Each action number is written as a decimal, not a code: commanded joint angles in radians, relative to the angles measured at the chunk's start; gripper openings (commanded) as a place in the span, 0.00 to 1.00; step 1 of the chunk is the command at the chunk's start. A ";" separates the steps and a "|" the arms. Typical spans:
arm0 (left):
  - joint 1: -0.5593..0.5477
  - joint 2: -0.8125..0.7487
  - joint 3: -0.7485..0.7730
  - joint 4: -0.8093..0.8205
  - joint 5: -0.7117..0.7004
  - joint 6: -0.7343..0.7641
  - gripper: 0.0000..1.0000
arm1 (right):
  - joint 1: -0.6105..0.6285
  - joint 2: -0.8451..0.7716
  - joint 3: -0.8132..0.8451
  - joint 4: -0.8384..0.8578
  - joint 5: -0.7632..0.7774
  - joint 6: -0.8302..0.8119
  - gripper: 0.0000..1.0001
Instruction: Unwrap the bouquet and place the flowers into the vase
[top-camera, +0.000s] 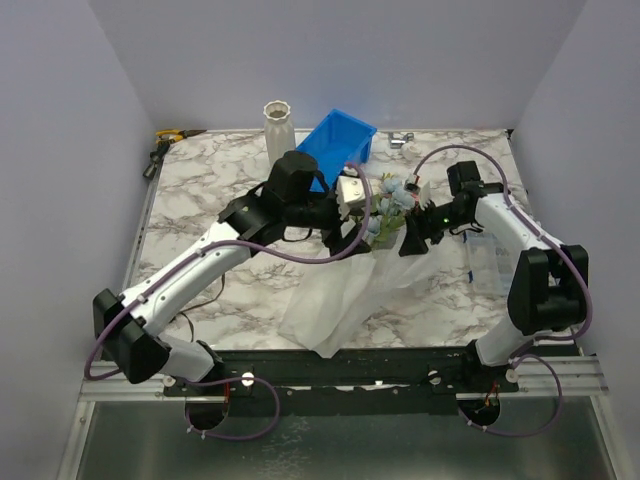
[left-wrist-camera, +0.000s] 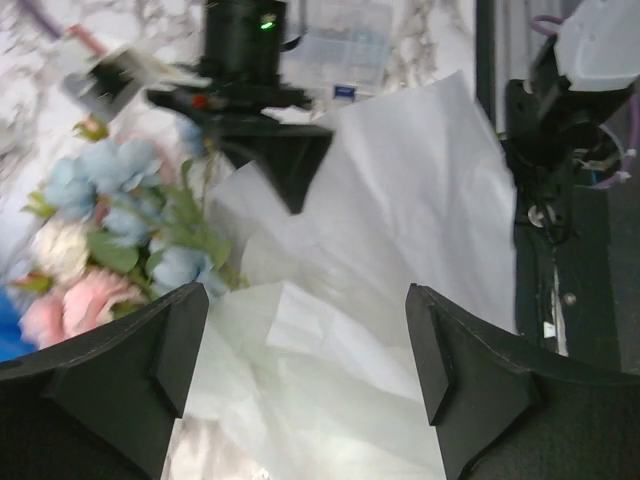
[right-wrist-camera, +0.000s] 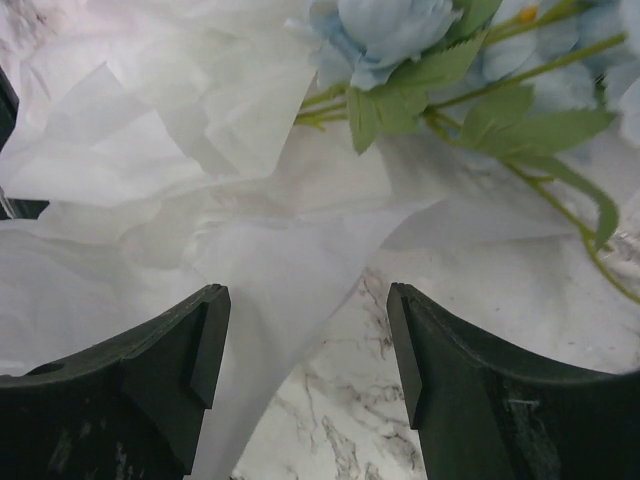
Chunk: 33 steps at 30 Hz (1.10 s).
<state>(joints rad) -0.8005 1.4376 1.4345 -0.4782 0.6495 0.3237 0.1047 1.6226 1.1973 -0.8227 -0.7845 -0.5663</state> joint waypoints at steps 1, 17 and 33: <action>0.053 -0.097 -0.150 0.122 -0.124 -0.072 0.88 | -0.001 -0.055 -0.052 -0.048 0.052 -0.063 0.73; 0.028 0.163 -0.285 0.181 -0.092 -0.417 0.87 | -0.083 -0.099 -0.151 0.001 0.148 0.033 0.74; 0.169 0.198 -0.282 0.140 -0.026 -0.521 0.03 | -0.099 0.023 -0.065 0.007 0.119 0.172 0.35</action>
<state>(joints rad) -0.6781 1.6886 1.1381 -0.3069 0.5507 -0.1993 0.0116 1.6371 1.0916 -0.8078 -0.6632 -0.4091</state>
